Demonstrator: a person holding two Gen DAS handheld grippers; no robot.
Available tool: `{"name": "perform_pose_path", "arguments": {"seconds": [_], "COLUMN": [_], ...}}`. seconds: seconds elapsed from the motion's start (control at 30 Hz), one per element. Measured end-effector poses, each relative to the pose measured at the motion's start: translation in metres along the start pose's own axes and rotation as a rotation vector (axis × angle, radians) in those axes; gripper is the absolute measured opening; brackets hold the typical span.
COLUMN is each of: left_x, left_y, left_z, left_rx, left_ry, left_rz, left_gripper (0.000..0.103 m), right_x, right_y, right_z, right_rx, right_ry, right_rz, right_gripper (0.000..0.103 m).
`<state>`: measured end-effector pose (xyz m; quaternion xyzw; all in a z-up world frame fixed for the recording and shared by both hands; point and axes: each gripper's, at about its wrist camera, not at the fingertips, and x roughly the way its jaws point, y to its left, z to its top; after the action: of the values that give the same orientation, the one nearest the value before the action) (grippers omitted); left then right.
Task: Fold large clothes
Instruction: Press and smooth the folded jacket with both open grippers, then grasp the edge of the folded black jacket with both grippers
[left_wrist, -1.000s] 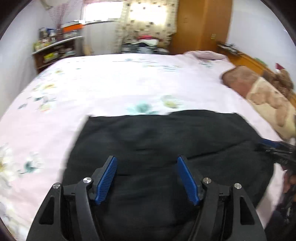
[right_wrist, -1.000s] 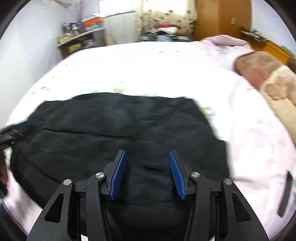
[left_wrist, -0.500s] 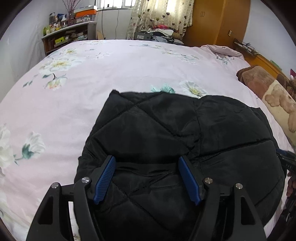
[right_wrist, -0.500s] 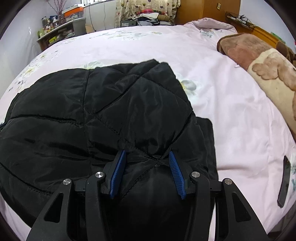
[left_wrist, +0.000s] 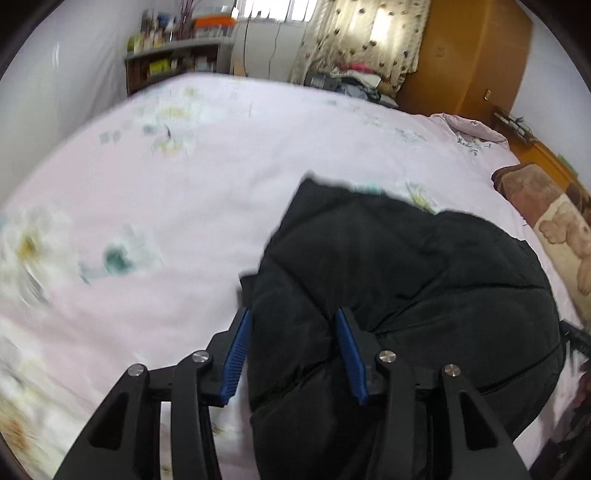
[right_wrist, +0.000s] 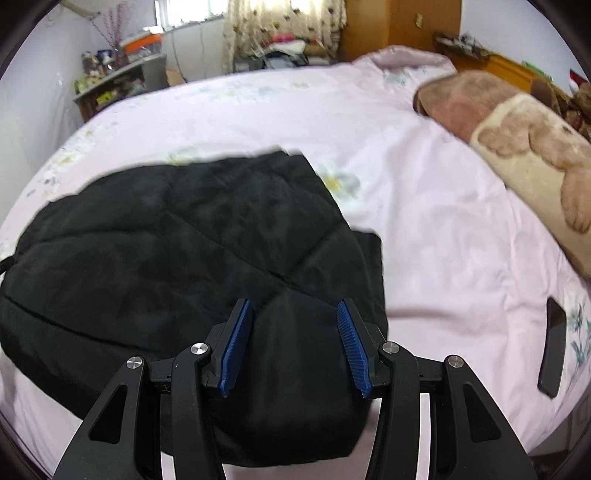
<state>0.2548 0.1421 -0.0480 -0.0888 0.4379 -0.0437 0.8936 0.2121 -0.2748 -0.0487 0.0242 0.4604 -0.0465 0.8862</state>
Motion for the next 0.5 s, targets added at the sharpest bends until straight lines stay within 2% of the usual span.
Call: {"name": "perform_pose_path", "arguments": {"seconds": [0.17,0.3,0.4,0.5], "left_x": [0.016,0.000,-0.010,0.002], "left_y": [-0.009,-0.002,0.014,0.031], "left_z": [0.001,0.010,0.008,0.001], "left_rx": [0.000,-0.002,-0.045,-0.111], "left_ry": [0.009,-0.016,-0.036,0.001], "left_rz": [0.011,-0.004,-0.015,-0.040], "left_gripper": [0.049,0.047,0.047,0.048], "right_x": [0.016,0.001,-0.007,0.000], "right_y": [-0.004,-0.005,-0.017,-0.026], "right_z": [-0.003,0.000,-0.004,-0.011], "right_rx": [0.005,0.017,0.059,0.092], "right_ry": [0.018,-0.017,-0.035,-0.015], "right_rz": [-0.022,-0.026,0.018,0.035], "right_gripper": [0.048,0.048,0.050,0.053]}}
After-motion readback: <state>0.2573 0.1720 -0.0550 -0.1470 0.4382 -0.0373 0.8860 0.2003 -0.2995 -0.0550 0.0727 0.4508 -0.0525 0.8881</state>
